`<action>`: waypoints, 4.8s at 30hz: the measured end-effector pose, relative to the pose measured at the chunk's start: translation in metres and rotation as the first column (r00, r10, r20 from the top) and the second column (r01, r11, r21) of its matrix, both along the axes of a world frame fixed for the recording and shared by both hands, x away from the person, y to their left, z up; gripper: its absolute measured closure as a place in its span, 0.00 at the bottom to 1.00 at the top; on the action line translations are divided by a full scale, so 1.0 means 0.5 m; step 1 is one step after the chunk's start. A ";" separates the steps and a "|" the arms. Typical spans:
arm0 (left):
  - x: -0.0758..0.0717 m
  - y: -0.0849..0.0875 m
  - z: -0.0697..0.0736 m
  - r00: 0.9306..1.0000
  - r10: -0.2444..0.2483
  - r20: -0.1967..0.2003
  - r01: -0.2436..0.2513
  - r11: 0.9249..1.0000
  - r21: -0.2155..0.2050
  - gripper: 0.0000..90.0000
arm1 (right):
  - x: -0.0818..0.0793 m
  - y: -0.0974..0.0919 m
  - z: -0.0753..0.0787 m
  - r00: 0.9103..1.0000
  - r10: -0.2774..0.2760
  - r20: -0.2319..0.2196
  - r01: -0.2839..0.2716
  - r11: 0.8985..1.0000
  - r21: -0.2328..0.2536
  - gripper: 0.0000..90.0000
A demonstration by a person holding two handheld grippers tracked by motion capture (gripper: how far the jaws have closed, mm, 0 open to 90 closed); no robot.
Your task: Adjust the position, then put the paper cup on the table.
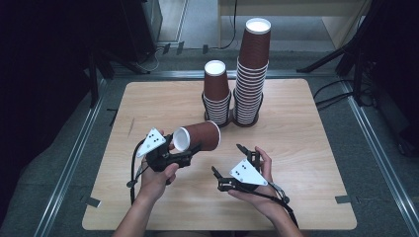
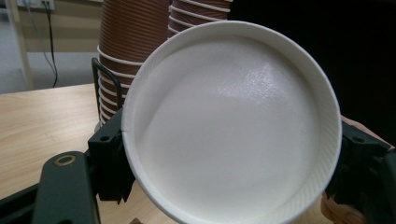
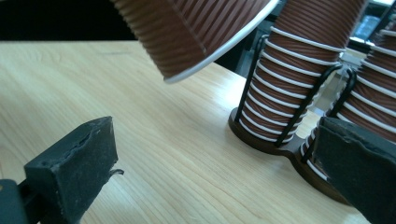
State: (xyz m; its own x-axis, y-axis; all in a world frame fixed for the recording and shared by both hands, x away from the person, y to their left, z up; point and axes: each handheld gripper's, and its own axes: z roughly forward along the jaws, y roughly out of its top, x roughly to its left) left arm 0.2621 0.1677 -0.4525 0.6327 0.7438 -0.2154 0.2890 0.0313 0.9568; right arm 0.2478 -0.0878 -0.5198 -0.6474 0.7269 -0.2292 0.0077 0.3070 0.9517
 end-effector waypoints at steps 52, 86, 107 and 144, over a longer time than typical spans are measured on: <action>0.000 -0.019 -0.024 0.999 0.043 0.022 -0.043 0.999 -0.009 0.23 | 0.015 0.022 0.045 0.528 0.435 -0.729 0.735 0.196 0.649 0.00; -0.008 -0.045 -0.036 0.998 0.021 0.062 -0.025 0.998 0.065 0.23 | 0.078 0.094 0.019 0.409 0.628 -0.662 0.833 0.040 0.553 0.00; 0.004 -0.010 -0.028 0.999 -0.042 -0.016 0.041 0.999 -0.029 0.08 | 0.095 0.086 0.026 0.518 0.566 -0.642 0.775 0.008 0.632 0.11; 0.012 0.104 -0.067 0.988 0.108 -0.108 -0.108 0.994 0.001 0.04 | 0.083 -0.072 0.122 0.883 -0.282 -0.376 0.470 0.524 0.710 0.13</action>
